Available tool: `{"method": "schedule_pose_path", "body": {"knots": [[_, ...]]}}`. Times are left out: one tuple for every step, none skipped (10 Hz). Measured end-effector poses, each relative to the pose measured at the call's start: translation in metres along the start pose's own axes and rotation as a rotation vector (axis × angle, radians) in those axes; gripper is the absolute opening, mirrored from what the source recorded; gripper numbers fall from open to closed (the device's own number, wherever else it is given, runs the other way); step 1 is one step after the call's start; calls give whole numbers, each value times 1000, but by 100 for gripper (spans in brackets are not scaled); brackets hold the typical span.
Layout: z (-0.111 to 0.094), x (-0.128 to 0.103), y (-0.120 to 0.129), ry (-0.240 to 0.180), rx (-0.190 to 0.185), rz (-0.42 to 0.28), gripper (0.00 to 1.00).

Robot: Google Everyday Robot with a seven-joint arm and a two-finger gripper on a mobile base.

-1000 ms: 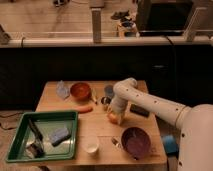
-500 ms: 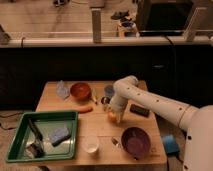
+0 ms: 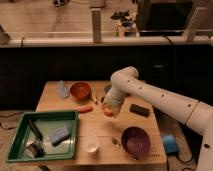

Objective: Place apple in paper cup

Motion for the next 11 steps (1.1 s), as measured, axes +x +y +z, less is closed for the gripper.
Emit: {"method": "schedule_pose_path", "body": {"knots": [[-4,-5,-2,1,9,-27,18],[-12,-25,-10,-7,20,-92,17],[-18,-28,-13,0,32,-103,16],[-17,-31,-9,-7,22,-108,14],[-24,-44,-14,-7,27,-158,14],[-37,-64,-21,-10,34,-218,14],[-42,-73,-27,-18,39,-237,13],[-41,-70,-22,-14,33,-234,12],[-42,-73,-25,-15,35,-244,11],[-42,-74,-26,-17,36,-251,10],[-44,-77,-26,-20,36,-264,10]]}}
